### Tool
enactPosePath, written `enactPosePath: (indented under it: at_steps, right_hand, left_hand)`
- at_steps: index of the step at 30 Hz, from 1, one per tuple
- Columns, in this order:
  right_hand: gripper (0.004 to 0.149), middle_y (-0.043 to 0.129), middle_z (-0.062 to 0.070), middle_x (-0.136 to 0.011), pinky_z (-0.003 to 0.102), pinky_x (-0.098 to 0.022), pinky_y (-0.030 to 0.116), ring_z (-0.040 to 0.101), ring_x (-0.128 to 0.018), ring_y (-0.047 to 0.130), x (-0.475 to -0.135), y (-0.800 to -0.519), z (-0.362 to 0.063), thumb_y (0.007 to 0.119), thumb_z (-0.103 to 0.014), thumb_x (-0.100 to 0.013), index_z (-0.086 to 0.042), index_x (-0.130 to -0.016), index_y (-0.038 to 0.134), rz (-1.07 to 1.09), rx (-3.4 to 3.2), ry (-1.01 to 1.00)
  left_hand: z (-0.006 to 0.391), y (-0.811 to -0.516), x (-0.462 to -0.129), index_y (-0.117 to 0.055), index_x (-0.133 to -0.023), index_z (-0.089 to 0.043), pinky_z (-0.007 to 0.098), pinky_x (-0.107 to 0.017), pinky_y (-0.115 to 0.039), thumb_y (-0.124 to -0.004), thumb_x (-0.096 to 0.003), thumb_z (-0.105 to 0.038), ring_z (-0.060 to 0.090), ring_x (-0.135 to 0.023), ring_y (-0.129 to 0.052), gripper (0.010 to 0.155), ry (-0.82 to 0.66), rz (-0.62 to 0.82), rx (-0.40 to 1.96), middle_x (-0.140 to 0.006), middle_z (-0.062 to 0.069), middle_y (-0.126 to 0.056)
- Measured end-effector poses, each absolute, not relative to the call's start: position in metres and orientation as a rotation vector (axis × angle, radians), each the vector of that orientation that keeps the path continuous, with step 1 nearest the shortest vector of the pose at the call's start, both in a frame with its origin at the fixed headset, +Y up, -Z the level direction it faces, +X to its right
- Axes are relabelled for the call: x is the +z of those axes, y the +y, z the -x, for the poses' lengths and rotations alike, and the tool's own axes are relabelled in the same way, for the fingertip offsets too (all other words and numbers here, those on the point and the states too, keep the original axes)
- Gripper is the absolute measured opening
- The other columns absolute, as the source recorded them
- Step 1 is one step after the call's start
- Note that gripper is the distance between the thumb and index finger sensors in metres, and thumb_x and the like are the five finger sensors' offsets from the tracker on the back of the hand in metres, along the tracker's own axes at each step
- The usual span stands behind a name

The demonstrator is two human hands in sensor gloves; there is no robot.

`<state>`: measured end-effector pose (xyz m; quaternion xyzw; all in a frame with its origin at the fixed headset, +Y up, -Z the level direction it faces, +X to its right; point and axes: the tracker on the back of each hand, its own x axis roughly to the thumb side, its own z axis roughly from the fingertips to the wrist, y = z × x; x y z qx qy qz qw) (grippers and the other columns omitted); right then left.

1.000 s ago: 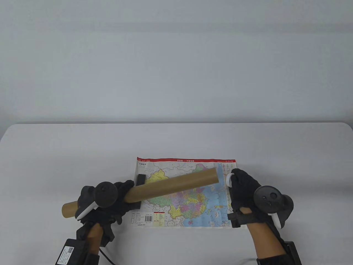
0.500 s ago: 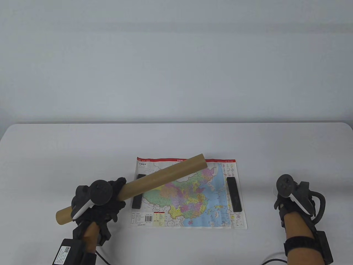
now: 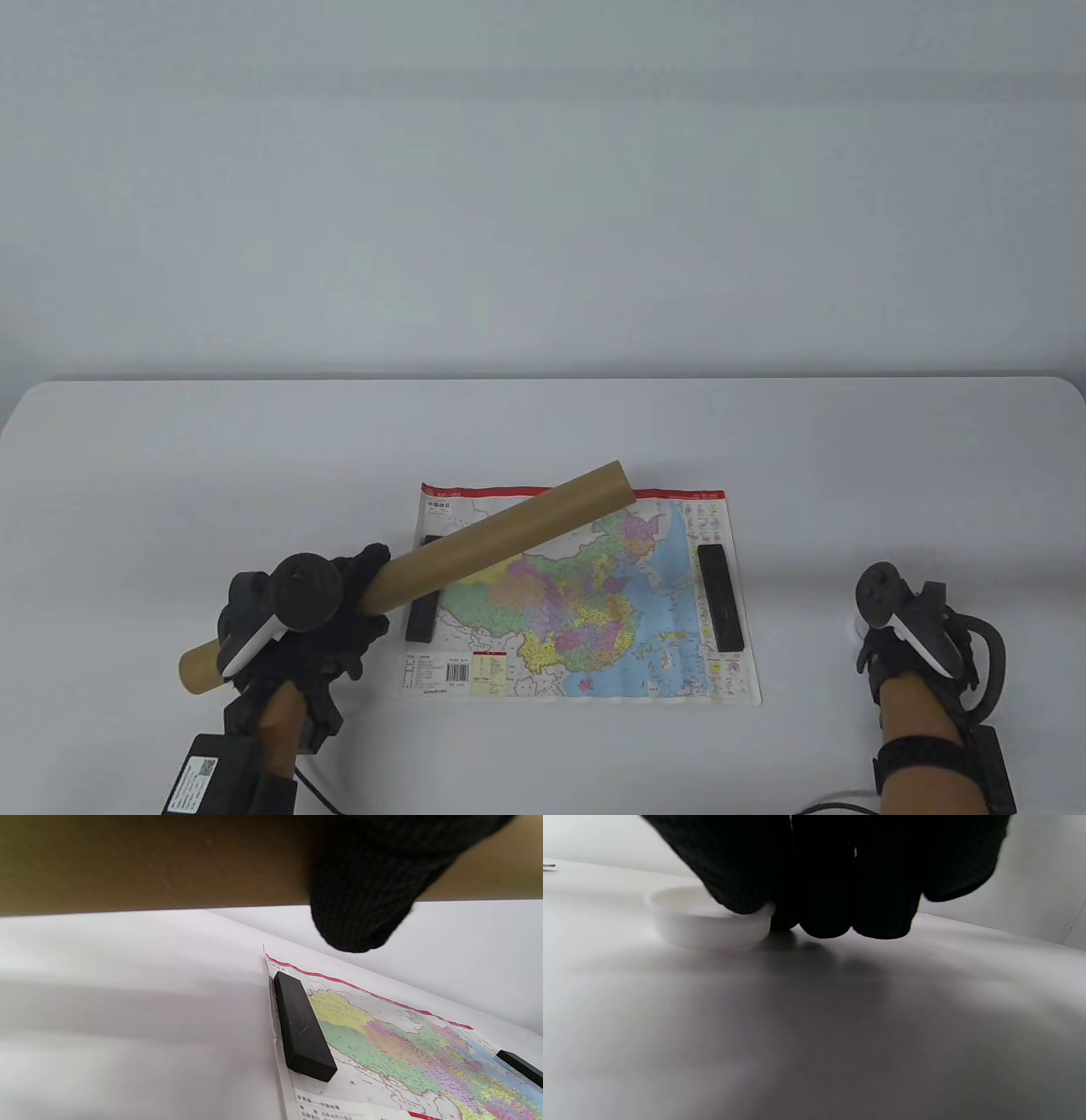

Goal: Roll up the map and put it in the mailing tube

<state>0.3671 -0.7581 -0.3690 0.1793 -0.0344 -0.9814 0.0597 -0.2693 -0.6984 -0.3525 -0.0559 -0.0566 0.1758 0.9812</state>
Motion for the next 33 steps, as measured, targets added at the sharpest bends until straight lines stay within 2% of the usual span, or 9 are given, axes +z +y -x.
enactPosePath:
  at_steps: [4,7,10,15,19,24,26,29,33]
  right_hand:
    - [0.046,0.087,0.02,-0.088,0.06,-0.053,0.075,0.045,-0.073,0.094,-0.368,-0.752,-0.366,0.082,-0.031,-0.054,-0.007,-0.093,0.085,-0.532,-3.005,-0.11]
    - [0.05,0.085,0.021,-0.089,0.06,-0.053,0.075,0.046,-0.073,0.094,-0.366,-0.733,-0.357,0.083,-0.032,-0.053,-0.007,-0.096,0.082,-0.464,-3.048,0.029]
    - [0.053,0.083,0.022,-0.091,0.06,-0.052,0.076,0.047,-0.072,0.093,-0.364,-0.702,-0.337,0.084,-0.034,-0.052,-0.006,-0.097,0.079,-0.337,-3.149,0.232]
    - [0.06,0.078,0.024,-0.095,0.062,-0.053,0.073,0.049,-0.076,0.09,-0.347,-0.645,-0.28,0.085,-0.037,-0.052,-0.005,-0.101,0.074,0.019,-3.417,0.675]
    - [0.064,0.07,0.026,-0.102,0.065,-0.058,0.067,0.053,-0.084,0.082,-0.328,-0.625,-0.241,0.084,-0.039,-0.053,-0.006,-0.106,0.068,0.404,-3.544,0.857]
    - [0.073,0.056,0.025,-0.111,0.067,-0.063,0.056,0.056,-0.096,0.065,-0.307,-0.624,-0.207,0.084,-0.043,-0.054,-0.008,-0.112,0.056,0.911,-3.647,1.039]
    - [0.078,0.048,0.025,-0.114,0.068,-0.065,0.051,0.057,-0.099,0.056,-0.304,-0.63,-0.199,0.083,-0.046,-0.054,-0.009,-0.114,0.05,1.11,-3.684,1.03]
    - [0.083,0.033,0.023,-0.117,0.069,-0.067,0.042,0.059,-0.102,0.042,-0.307,-0.642,-0.192,0.08,-0.05,-0.056,-0.013,-0.116,0.037,1.341,-3.735,0.949]
    - [0.091,0.017,0.022,-0.116,0.069,-0.066,0.033,0.06,-0.102,0.026,-0.314,-0.662,-0.188,0.076,-0.056,-0.056,-0.014,-0.115,0.021,1.497,-3.829,0.77]
  left_hand:
    - [0.272,-0.699,-0.353,-0.045,-0.103,-0.056,0.061,-0.077,-0.061,-0.096,-0.0416,-0.05,0.026,-0.098,-0.084,0.08,-0.108,0.142,0.381,-0.104,-0.01,-0.072]
    - [0.273,-0.698,-0.353,-0.041,-0.103,-0.056,0.06,-0.077,-0.062,-0.094,-0.0429,-0.05,0.023,-0.095,-0.084,0.081,-0.095,0.142,0.403,-0.105,-0.012,-0.069]
    - [0.273,-0.696,-0.353,-0.035,-0.104,-0.053,0.056,-0.076,-0.065,-0.093,-0.0438,-0.051,0.023,-0.094,-0.084,0.084,-0.096,0.144,0.405,-0.106,-0.011,-0.066]
    - [0.278,-0.695,-0.356,-0.03,-0.106,-0.05,0.054,-0.075,-0.069,-0.093,-0.0442,-0.047,0.024,-0.093,-0.083,0.088,-0.074,0.16,0.441,-0.107,-0.007,-0.062]
    - [0.285,-0.692,-0.359,-0.028,-0.106,-0.046,0.053,-0.074,-0.07,-0.094,-0.0445,-0.045,0.025,-0.094,-0.083,0.09,-0.038,0.157,0.459,-0.108,-0.005,-0.059]
    - [0.295,-0.685,-0.359,-0.024,-0.107,-0.044,0.052,-0.074,-0.071,-0.091,-0.0461,-0.044,0.027,-0.095,-0.081,0.09,0.01,0.134,0.507,-0.109,-0.003,-0.055]
    - [0.301,-0.681,-0.36,-0.023,-0.107,-0.043,0.052,-0.075,-0.07,-0.09,-0.0469,-0.044,0.028,-0.096,-0.079,0.09,0.042,0.125,0.536,-0.11,-0.002,-0.053]
    - [0.309,-0.676,-0.362,-0.021,-0.107,-0.043,0.052,-0.074,-0.071,-0.089,-0.0477,-0.044,0.029,-0.096,-0.08,0.09,0.092,0.12,0.554,-0.11,-0.001,-0.053]
    - [0.32,-0.674,-0.369,-0.019,-0.107,-0.041,0.052,-0.074,-0.071,-0.087,-0.0486,-0.045,0.032,-0.096,-0.079,0.089,0.17,0.141,0.576,-0.113,0.001,-0.049]
